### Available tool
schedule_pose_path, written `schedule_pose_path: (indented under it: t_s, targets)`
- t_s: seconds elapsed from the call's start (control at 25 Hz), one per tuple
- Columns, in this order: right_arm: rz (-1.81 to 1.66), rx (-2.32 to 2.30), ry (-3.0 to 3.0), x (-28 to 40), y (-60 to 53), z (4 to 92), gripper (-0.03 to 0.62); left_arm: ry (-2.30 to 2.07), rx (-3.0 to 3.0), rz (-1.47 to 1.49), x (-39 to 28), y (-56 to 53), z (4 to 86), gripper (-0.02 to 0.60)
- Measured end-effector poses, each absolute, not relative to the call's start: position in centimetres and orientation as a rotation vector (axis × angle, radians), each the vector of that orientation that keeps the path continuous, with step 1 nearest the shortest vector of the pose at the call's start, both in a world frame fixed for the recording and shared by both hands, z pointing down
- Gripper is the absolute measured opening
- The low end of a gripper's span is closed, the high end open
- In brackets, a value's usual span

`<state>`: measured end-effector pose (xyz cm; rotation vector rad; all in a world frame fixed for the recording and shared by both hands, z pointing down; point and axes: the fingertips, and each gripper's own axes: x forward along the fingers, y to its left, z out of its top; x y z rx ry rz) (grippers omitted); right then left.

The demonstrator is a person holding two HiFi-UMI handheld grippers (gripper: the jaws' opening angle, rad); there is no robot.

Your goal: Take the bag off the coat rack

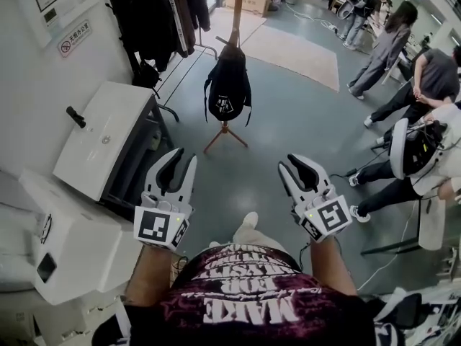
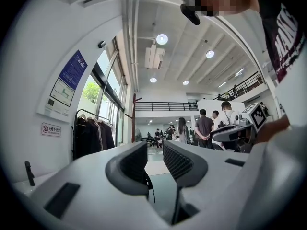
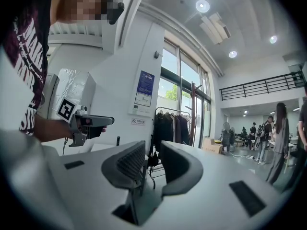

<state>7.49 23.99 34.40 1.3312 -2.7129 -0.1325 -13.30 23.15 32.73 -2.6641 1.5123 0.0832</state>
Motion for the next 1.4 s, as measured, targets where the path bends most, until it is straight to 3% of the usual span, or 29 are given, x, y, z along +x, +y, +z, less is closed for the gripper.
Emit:
schedule_pose_path:
  t_s: [1.4]
  targets:
    - [-0.034,1.161,-2.842,13.9,2.4,37.0,0.109,1.690,-2.607,-0.097,-6.6,3.9,35.5,0.091]
